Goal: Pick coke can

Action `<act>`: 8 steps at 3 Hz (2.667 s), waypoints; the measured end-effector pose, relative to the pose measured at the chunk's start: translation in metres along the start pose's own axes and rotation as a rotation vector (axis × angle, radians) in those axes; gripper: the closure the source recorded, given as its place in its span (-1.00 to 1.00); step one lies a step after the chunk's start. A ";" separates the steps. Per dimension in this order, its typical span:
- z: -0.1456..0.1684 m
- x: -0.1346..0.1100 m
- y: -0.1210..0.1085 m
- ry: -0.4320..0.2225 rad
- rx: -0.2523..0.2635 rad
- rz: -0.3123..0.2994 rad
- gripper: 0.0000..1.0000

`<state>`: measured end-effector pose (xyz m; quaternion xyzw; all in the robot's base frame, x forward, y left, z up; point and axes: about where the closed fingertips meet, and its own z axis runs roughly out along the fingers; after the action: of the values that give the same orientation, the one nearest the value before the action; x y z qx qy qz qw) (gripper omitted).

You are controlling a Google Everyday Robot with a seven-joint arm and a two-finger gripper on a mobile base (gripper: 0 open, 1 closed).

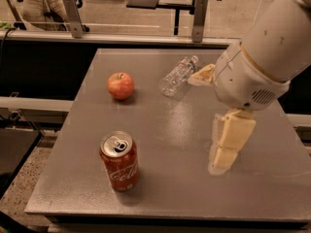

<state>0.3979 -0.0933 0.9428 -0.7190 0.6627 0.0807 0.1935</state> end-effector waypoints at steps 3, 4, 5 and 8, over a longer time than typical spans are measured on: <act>0.077 -0.090 0.016 -0.218 -0.074 0.021 -1.00; 0.087 -0.113 0.023 -0.273 -0.096 0.009 -1.00; 0.095 -0.131 0.032 -0.311 -0.114 -0.018 -1.00; 0.094 -0.144 0.030 -0.335 -0.131 -0.053 0.42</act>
Offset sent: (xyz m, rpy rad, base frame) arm -0.0085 0.1080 -0.0489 0.2126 0.0954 0.0202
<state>0.3660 0.0742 0.9060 -0.7238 0.5953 0.2372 0.2560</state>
